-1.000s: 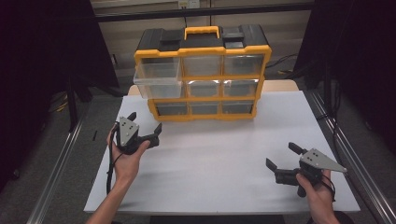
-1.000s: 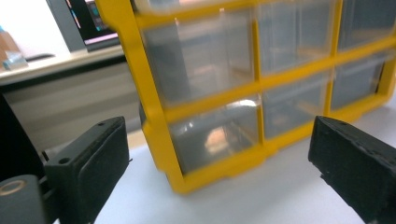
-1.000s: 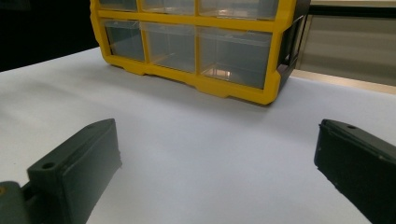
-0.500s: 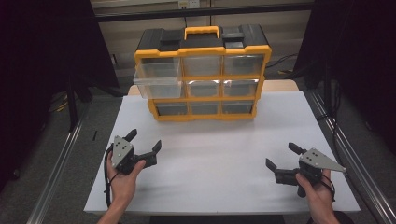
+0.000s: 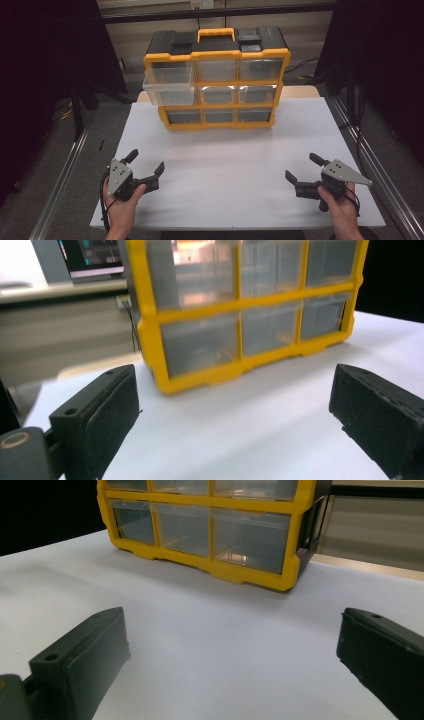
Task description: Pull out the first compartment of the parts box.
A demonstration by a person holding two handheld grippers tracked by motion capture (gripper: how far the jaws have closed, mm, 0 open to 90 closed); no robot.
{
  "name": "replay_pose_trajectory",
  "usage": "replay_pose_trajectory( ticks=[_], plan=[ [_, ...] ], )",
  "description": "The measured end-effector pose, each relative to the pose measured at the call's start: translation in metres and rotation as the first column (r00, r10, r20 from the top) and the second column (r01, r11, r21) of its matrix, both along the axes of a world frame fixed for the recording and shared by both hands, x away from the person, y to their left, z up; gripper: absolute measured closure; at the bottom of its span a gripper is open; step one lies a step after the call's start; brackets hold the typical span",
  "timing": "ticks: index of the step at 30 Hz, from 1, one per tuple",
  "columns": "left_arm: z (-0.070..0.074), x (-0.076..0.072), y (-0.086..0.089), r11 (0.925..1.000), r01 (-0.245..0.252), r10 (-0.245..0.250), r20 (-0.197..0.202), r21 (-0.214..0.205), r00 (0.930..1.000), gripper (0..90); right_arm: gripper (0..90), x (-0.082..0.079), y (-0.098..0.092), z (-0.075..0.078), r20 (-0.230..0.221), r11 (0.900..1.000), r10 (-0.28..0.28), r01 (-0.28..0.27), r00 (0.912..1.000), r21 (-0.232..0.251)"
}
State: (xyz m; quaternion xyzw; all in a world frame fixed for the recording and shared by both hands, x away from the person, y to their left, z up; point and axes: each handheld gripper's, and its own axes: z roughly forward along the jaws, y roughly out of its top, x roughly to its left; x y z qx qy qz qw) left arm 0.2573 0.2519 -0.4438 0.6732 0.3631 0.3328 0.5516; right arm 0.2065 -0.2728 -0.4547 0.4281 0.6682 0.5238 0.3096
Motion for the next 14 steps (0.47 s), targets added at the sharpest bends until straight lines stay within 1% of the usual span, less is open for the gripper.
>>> replay_pose_trajectory(
  ticks=[1, 2, 3, 4, 5, 6, 7, 8, 9, 10, 11, 12, 13, 14],
  plan=[
    [-0.0036, 0.0002, 0.0036, 0.9999, -0.017, 0.017, -0.006, 0.001, 0.9998, 5.8, 0.1, 0.0008, -0.0004, -0.0003, 0.002, 1.0, -0.002, 0.002, 1.0, 0.003],
    [-0.0036, 0.0002, 0.0036, 0.9999, -0.017, 0.017, -0.006, 0.001, 0.9998, 5.8, 0.1, 0.0008, -0.0004, -0.0003, 0.002, 1.0, -0.002, 0.002, 1.0, 0.003],
    [-0.0042, 0.0, 0.0058, 0.9995, -0.028, 0.028, -0.013, 0.016, 0.9995, 5.8, 0.1, 0.001, -0.0007, -0.0004, 0.002, 1.0, -0.004, 0.004, 1.0, 0.0],
    [-0.0055, 0.0003, 0.0073, 0.9998, -0.02, 0.02, -0.017, 0.005, 0.9997, 5.8, 0.1, 0.0013, -0.0005, -0.0005, 0.0, 1.0, -0.007, 0.007, 1.0, 0.003],
    [-0.0076, 0.0001, 0.0078, 0.9988, -0.037, 0.038, -0.033, 0.032, 0.9987, 5.8, 0.1, 0.0011, -0.0004, -0.0005, -0.002, 1.0, -0.005, 0.005, 1.0, -0.002],
    [-0.0073, -0.0001, 0.0076, 0.9968, -0.05, 0.052, -0.034, 0.062, 0.9981, 5.8, 0.1, 0.001, -0.0004, -0.0008, -0.006, 1.0, -0.002, 0.002, 1.0, -0.005],
    [-0.007, -0.0004, 0.007, 0.9974, -0.046, 0.048, -0.046, 0.055, 0.9978, 5.7, 0.1, 0.0011, -0.0001, -0.0012, -0.016, 1.0, -0.002, 0.002, 0.9999, -0.003],
    [-0.007, -0.0004, 0.007, 0.9974, -0.046, 0.048, -0.046, 0.055, 0.9978, 5.3, 0.1, 0.0016, -0.0001, -0.0017, -0.014, 1.0, -0.002, 0.002, 0.9999, -0.003],
    [-0.0073, 0.0011, 0.0059, 0.9988, -0.027, 0.03, -0.057, 0.041, 0.9979, 5.1, 0.1, 0.0018, -0.0007, -0.0015, -0.012, 1.0, -0.001, 0.001, 0.9999, -0.005],
    [-0.0073, 0.0011, 0.0059, 0.9988, -0.027, 0.03, -0.057, 0.041, 0.9979, 5.2, 0.1, 0.0022, -0.001, -0.0014, -0.01, 1.0, -0.004, 0.004, 0.9999, -0.005],
    [-0.0066, 0.0026, 0.0051, 0.9986, -0.029, 0.031, -0.048, 0.044, 0.9984, 5.2, 0.1, 0.0026, -0.001, -0.0018, -0.012, 1.0, -0.009, 0.009, 0.9999, -0.001],
    [-0.0055, 0.0034, 0.0054, 0.9983, -0.029, 0.032, -0.054, 0.05, 0.998, 5.2, 0.2, 0.003, -0.0012, -0.002, -0.011, 0.9999, -0.011, 0.011, 0.9999, -0.002],
    [-0.0056, 0.0043, 0.0048, 0.9987, -0.031, 0.033, -0.048, 0.041, 0.9983, 5.2, 0.2, 0.0035, -0.0015, -0.0021, -0.013, 0.9998, -0.019, 0.018, 0.9997, -0.004],
    [-0.0056, 0.0043, 0.0048, 0.9987, -0.031, 0.033, -0.048, 0.041, 0.9983, 5.2, 0.3, 0.0039, -0.0019, -0.0024, -0.014, 0.9997, -0.022, 0.022, 0.9997, -0.007]
  ],
)
